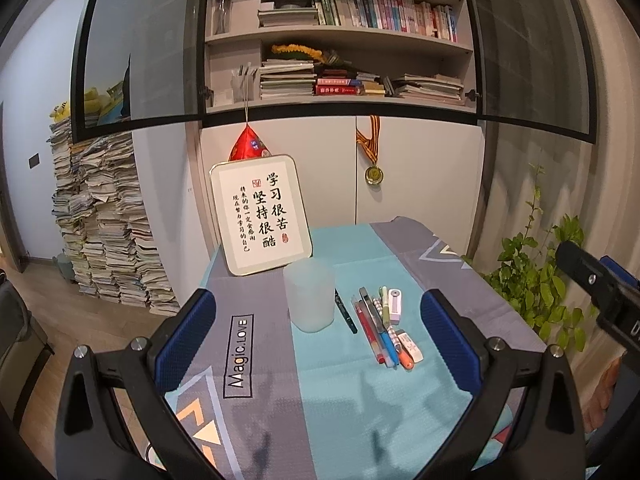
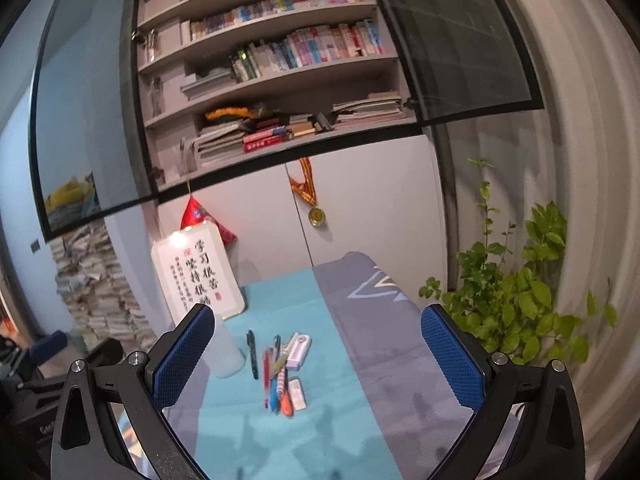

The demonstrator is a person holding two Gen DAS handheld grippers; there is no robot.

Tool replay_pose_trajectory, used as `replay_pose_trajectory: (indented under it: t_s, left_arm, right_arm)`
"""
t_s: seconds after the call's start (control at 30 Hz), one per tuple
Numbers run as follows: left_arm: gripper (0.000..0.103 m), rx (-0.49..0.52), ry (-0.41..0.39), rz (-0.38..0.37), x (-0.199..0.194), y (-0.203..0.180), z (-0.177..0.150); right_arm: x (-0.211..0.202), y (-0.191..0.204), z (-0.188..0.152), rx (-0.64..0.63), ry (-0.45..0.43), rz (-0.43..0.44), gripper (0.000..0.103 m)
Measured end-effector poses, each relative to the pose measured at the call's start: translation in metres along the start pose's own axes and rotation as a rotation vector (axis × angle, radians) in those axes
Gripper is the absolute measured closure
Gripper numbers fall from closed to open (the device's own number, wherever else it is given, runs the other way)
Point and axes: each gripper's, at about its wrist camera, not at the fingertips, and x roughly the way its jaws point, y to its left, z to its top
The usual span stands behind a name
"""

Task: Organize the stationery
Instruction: 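Lower both grippers toward the loose pens beside the frosted cup, then grasp the pink checkered pencil with the right gripper while the left grasps the red pen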

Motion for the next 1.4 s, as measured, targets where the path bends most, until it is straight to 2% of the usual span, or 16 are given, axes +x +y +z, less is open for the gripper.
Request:
replay_pose_trajectory:
  t_s: [0.13, 0.17, 0.2, 0.23, 0.3, 0.37, 0.4, 0.57, 0.63, 0.73, 0.93, 1.07, 1.3, 1.4]
  left_arm:
    - [0.001, -0.012, 0.031, 0.012, 0.013, 0.006, -0.006]
    - [0.001, -0.017, 0.042, 0.013, 0.018, 0.008, -0.009]
    - [0.001, -0.020, 0.052, 0.013, 0.021, 0.010, -0.010]
    - [0.001, -0.026, 0.070, 0.015, 0.027, 0.013, -0.013]
    - [0.002, -0.032, 0.096, 0.020, 0.037, 0.016, -0.018]
    - [0.002, -0.028, 0.117, 0.008, 0.046, 0.018, -0.023]
    - [0.002, -0.020, 0.128, -0.005, 0.053, 0.018, -0.026]
    - [0.011, 0.015, 0.184, -0.063, 0.075, 0.011, -0.038]
    - [0.018, 0.017, 0.223, -0.095, 0.089, 0.010, -0.043]
    - [0.028, 0.015, 0.268, -0.112, 0.108, 0.010, -0.047]
    - [0.039, 0.013, 0.336, -0.150, 0.139, 0.008, -0.056]
    - [0.039, 0.017, 0.361, -0.168, 0.153, 0.007, -0.060]
    - [0.039, 0.025, 0.391, -0.156, 0.172, 0.008, -0.062]
    - [0.039, 0.034, 0.400, -0.156, 0.175, 0.005, -0.063]
  right_arm:
    - [0.011, 0.007, -0.005, -0.051, 0.044, 0.005, 0.000]
    - [0.016, 0.008, -0.007, -0.057, 0.065, 0.018, 0.006]
    - [0.019, 0.009, -0.009, -0.056, 0.081, 0.025, 0.018]
    - [0.027, 0.008, -0.010, -0.051, 0.122, 0.040, 0.024]
    - [0.048, 0.006, -0.016, -0.037, 0.232, 0.079, 0.053]
    - [0.067, 0.002, -0.023, -0.015, 0.321, 0.108, 0.071]
    - [0.080, 0.000, -0.028, 0.002, 0.370, 0.120, 0.075]
    - [0.118, 0.003, -0.048, -0.005, 0.469, 0.144, 0.076]
    - [0.131, 0.006, -0.054, -0.014, 0.504, 0.164, 0.076]
    - [0.151, 0.015, -0.061, -0.039, 0.545, 0.179, 0.076]
    - [0.186, 0.025, -0.077, -0.072, 0.625, 0.201, 0.076]
    - [0.203, 0.030, -0.086, -0.103, 0.661, 0.222, 0.076]
    - [0.232, 0.032, -0.096, -0.120, 0.703, 0.234, 0.076]
    - [0.238, 0.033, -0.097, -0.134, 0.689, 0.235, 0.077]
